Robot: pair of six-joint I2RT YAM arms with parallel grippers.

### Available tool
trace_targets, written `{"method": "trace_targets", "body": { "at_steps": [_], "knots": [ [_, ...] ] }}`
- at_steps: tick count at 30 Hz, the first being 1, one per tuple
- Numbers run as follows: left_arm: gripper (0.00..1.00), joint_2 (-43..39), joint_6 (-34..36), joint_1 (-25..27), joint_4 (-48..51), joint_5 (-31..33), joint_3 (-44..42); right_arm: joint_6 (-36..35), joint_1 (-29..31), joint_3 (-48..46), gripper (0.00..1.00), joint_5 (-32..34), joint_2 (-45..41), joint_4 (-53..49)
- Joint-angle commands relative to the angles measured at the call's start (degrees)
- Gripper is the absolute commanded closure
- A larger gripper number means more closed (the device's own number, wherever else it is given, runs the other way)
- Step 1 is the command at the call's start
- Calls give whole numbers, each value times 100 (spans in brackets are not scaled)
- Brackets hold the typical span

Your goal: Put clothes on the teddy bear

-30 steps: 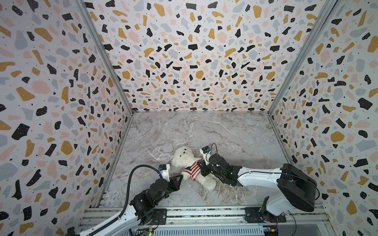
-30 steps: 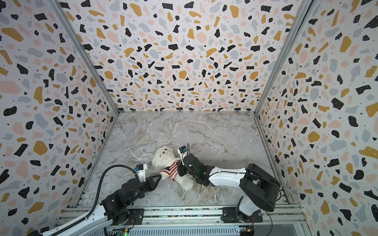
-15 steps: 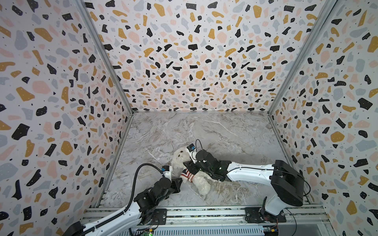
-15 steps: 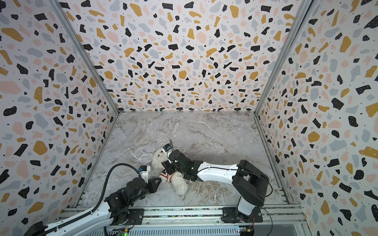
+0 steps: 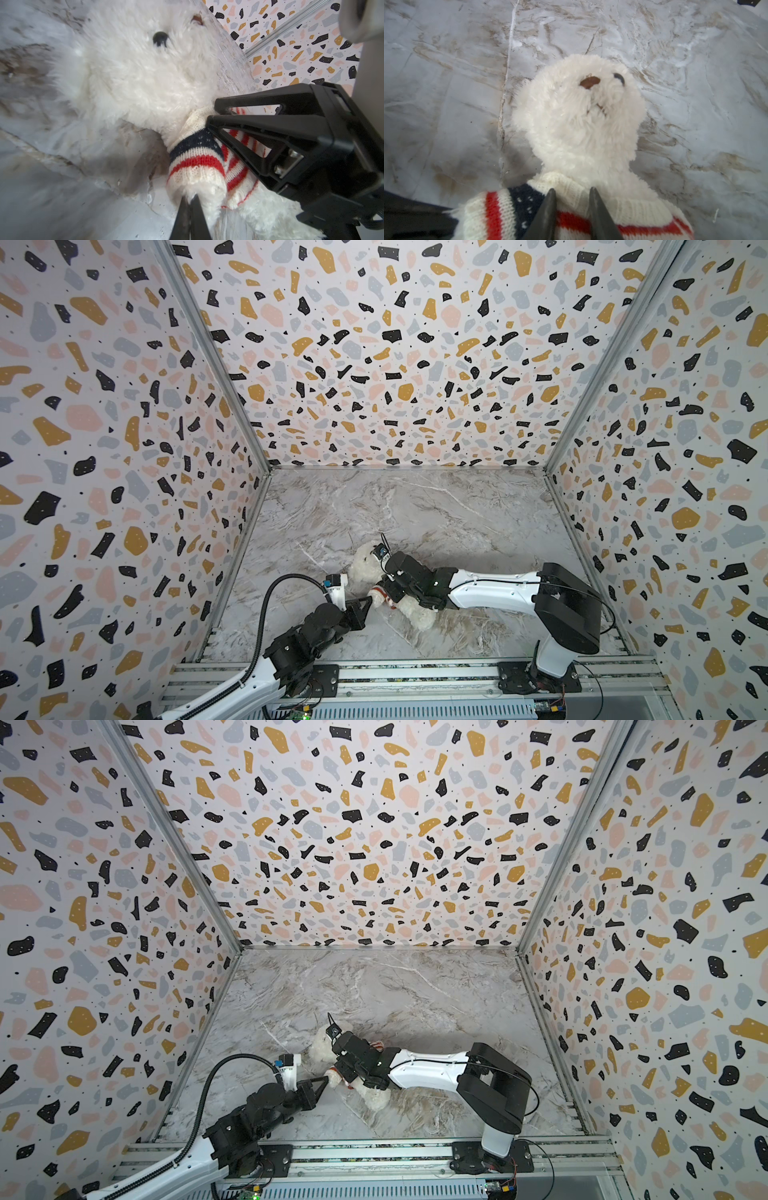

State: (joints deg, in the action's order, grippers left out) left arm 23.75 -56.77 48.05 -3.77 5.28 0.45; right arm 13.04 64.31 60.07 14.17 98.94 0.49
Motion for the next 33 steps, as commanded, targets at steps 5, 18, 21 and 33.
{"method": "trace_targets", "body": {
  "at_steps": [5,18,21,33],
  "knots": [
    [100,-21,-9,-6,-81,122,-872,-65,-305,35,100,429,-138,-473],
    [100,23,-27,-6,-74,147,-878,397,-789,-897,100,554,-1053,168],
    [100,30,-27,-6,-66,157,-865,512,-863,-1044,100,533,-1084,263],
    [100,107,101,-7,-45,153,-634,602,-666,-1233,100,489,-1050,687]
  ]
}}
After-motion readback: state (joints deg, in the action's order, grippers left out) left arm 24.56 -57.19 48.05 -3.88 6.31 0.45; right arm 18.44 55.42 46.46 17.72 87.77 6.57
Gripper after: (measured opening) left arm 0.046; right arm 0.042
